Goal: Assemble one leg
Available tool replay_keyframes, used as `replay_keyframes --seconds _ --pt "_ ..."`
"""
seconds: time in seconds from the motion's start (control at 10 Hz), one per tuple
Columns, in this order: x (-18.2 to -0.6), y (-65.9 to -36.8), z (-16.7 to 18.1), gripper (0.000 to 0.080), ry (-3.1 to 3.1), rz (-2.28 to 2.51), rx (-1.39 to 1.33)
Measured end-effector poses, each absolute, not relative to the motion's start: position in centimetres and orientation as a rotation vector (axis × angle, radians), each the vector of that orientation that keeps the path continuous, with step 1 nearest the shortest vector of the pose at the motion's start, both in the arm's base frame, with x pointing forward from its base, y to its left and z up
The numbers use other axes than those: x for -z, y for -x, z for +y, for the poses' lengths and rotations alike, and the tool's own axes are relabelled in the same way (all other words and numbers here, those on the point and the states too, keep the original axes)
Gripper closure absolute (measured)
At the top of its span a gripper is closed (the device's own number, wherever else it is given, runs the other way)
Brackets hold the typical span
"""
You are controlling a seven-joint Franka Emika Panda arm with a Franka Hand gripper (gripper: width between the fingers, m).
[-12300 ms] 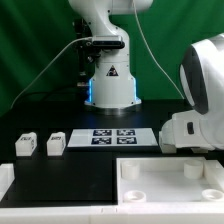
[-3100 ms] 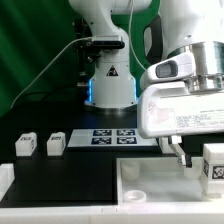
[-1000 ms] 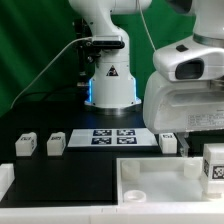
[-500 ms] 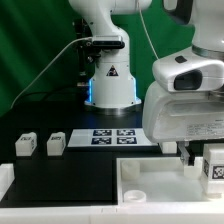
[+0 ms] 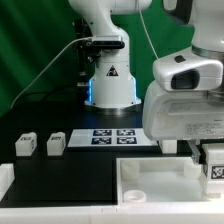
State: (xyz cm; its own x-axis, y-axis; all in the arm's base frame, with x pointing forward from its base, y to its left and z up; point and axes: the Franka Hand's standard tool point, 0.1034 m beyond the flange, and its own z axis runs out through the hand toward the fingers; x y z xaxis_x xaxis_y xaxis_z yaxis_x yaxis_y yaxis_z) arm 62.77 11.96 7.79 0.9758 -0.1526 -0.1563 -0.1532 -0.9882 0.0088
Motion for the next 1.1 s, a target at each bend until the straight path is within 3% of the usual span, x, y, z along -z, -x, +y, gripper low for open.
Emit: replay_keyframes --seconds 0.6,1.1 --pt "-7.68 -63.08 11.28 0.0508 2.69 1.324 -0.146" --pt "-7.54 -62.96 11.98 0.0506 2.339 1.906 -0.18"
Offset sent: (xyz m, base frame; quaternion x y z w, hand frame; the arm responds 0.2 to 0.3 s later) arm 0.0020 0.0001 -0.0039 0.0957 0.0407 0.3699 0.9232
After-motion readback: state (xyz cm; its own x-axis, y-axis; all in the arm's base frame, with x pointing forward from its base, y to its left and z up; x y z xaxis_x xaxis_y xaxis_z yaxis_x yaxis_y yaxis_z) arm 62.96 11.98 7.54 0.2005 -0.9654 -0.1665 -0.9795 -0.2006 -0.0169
